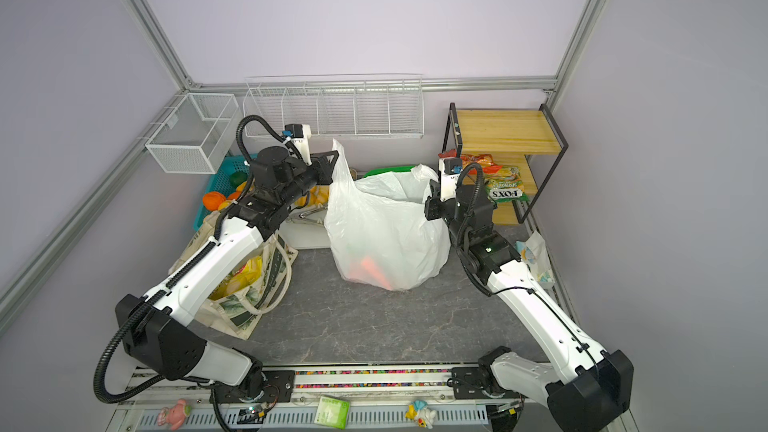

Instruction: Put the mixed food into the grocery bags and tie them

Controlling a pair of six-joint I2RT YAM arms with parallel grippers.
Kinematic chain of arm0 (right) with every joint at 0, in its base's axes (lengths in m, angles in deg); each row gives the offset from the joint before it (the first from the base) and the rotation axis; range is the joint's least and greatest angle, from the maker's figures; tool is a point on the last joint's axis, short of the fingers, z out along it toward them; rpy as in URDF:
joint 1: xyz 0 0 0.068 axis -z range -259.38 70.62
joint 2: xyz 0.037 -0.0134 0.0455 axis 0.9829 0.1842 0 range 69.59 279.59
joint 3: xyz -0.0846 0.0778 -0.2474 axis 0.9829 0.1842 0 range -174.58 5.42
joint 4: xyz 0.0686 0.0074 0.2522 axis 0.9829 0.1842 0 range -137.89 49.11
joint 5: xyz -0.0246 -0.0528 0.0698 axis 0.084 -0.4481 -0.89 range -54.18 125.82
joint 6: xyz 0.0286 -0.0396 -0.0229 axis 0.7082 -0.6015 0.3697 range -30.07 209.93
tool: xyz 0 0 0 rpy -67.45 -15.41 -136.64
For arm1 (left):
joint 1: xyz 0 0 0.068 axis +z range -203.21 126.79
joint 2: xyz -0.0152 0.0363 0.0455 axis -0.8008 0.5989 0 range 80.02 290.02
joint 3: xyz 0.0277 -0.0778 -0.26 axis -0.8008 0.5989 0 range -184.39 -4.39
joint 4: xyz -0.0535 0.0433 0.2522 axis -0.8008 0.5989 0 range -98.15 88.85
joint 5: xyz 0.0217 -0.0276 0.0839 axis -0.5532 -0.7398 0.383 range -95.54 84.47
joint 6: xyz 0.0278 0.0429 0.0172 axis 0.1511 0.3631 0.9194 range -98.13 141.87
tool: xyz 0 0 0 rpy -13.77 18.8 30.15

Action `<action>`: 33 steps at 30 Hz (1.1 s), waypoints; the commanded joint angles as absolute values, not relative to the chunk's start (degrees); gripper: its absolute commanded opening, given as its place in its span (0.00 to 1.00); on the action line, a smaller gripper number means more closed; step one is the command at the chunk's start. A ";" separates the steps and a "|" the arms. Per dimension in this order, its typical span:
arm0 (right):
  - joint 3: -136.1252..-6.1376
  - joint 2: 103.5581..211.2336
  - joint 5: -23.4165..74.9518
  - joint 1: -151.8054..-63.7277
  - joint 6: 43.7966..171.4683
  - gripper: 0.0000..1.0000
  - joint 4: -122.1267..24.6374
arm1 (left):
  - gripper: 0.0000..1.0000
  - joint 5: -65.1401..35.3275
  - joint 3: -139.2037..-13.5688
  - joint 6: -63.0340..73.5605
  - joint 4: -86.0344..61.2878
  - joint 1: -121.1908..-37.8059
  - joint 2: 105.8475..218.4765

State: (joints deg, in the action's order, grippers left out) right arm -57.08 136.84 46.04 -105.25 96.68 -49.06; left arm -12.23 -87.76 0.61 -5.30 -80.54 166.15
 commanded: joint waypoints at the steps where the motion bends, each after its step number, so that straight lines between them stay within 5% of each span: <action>1: -59.48 138.33 44.29 -103.64 95.56 0.06 -52.60 | 0.00 -11.89 -90.11 1.14 -7.35 -80.53 166.46; 11: -61.98 133.86 35.76 -101.72 92.15 0.08 -37.90 | 0.00 -25.51 -79.54 -3.09 -8.94 -80.49 155.55; 13: -63.72 132.59 34.67 -101.71 90.64 0.20 -31.81 | 0.00 -28.35 -76.81 -4.31 -9.55 -80.53 153.52; 16: -66.86 131.61 30.59 -102.00 88.54 0.54 -27.46 | 0.00 -31.19 -72.79 -5.55 -12.35 -80.65 151.03; 19: -70.41 131.25 27.07 -105.43 84.58 0.71 -26.83 | 0.00 -33.13 -70.25 -6.59 -14.21 -80.72 149.61; 29: -78.00 138.12 27.08 -125.55 72.78 0.98 -29.13 | 0.00 -35.93 -67.35 -9.91 -16.79 -80.72 145.41; 33: -75.55 140.92 25.93 -130.24 72.18 0.96 -32.84 | 0.00 -35.88 -65.88 -13.36 -18.74 -80.77 144.16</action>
State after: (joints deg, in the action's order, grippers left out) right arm -77.30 139.37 27.98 -128.29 75.23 -29.65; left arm -34.75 -66.89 -9.86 -15.29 -80.58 145.45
